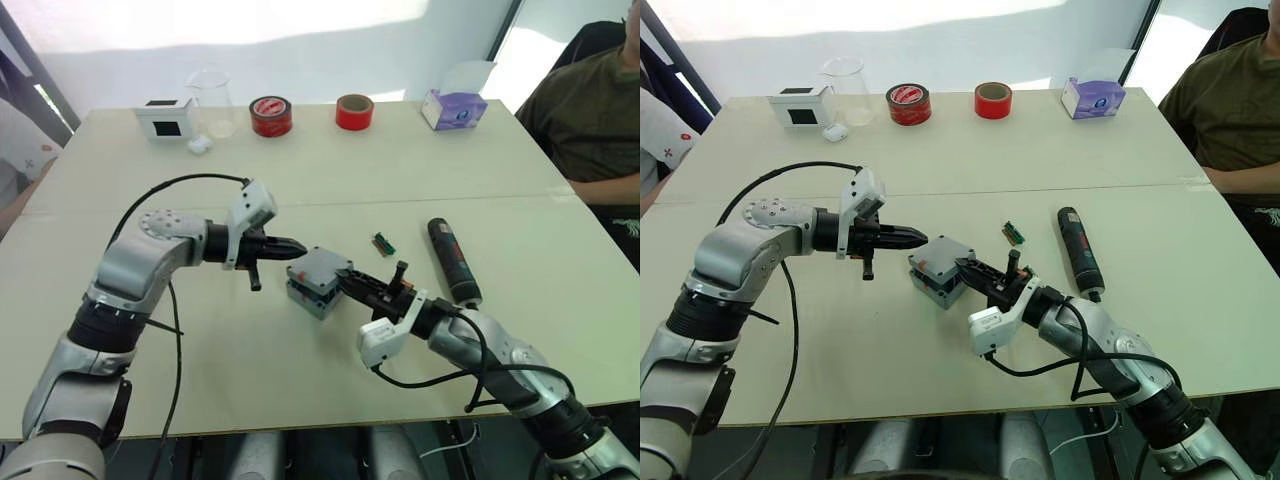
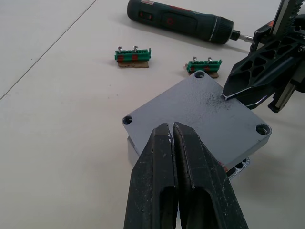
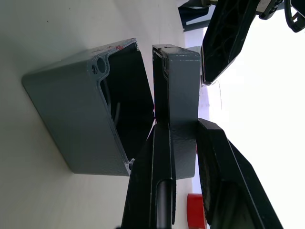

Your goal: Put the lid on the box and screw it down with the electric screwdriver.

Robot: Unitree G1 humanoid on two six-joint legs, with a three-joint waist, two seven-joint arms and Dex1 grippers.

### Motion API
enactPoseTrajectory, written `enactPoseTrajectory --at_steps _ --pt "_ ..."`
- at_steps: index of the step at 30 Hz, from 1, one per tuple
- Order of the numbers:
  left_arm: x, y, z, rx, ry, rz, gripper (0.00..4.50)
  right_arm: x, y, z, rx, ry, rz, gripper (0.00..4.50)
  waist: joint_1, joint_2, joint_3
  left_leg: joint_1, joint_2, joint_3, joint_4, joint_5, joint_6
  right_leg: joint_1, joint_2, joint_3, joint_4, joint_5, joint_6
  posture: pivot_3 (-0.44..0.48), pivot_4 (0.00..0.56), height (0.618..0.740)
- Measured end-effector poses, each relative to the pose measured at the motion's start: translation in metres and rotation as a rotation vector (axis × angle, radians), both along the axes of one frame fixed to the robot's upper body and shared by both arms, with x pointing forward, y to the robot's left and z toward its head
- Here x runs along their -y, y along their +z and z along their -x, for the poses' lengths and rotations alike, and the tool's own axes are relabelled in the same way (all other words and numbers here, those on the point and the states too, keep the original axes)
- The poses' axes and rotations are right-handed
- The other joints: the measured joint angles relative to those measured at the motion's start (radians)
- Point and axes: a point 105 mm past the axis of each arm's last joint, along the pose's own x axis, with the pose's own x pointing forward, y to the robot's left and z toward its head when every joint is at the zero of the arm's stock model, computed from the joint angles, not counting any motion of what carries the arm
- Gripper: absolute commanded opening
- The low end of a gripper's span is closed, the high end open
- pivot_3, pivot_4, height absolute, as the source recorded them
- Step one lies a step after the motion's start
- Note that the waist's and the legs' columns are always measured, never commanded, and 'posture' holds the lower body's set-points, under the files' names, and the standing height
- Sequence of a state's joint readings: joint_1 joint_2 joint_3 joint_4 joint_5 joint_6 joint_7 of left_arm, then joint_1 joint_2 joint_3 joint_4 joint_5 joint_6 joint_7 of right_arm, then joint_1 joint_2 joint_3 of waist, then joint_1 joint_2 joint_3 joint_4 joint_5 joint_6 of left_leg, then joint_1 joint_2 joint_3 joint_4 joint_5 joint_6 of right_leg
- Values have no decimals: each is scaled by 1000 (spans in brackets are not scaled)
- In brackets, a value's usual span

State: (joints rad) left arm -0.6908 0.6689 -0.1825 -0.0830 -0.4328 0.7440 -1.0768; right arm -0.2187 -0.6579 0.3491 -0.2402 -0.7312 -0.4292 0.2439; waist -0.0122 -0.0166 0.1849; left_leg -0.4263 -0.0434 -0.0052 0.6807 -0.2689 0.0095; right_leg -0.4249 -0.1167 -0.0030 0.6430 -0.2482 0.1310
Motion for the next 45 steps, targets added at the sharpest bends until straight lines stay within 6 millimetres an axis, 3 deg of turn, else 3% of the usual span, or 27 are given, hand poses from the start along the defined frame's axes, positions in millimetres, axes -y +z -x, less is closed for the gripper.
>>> enactPoseTrajectory --at_steps 20,26,28,30,33,40,45 --pt "3 -17 3 60 -47 -103 87 -2 -6 3 4 16 10 111 2 0 -1 1 0 0 0 0 1 2 0 0 2 0 0 0 150 740" --pt "10 -23 8 110 -86 -183 87 3 -12 2 -25 -5 12 111 3 0 -2 18 0 -1 -2 -6 10 21 0 -1 -7 -1 0 0 150 740" --pt "11 -26 9 126 -88 -216 0 4 -15 3 -36 -9 14 1137 2 1 -5 24 1 -1 -4 -8 12 29 1 -2 -11 -1 0 0 150 740" --pt "8 -37 13 98 -92 -244 0 8 -28 5 -98 -26 26 1905 2 2 -7 28 1 -1 -5 -9 14 33 1 -2 -13 -1 -1 0 150 740" --pt "7 -40 14 96 -91 -253 0 9 -32 5 -126 -34 32 3139 1 1 -9 32 2 -1 -6 -9 14 36 1 -2 -13 -2 -1 0 150 740" --pt "8 -41 8 131 -77 -268 0 10 -36 7 -150 -42 45 3139 4 2 -11 33 1 -1 -6 -9 13 38 1 -2 -13 -2 -1 0 150 740" --pt "8 -41 5 153 -63 -277 0 13 -27 5 -131 -55 26 3139 3 3 -13 34 1 -1 -7 -9 14 37 1 -2 -13 -2 -2 0 150 740"
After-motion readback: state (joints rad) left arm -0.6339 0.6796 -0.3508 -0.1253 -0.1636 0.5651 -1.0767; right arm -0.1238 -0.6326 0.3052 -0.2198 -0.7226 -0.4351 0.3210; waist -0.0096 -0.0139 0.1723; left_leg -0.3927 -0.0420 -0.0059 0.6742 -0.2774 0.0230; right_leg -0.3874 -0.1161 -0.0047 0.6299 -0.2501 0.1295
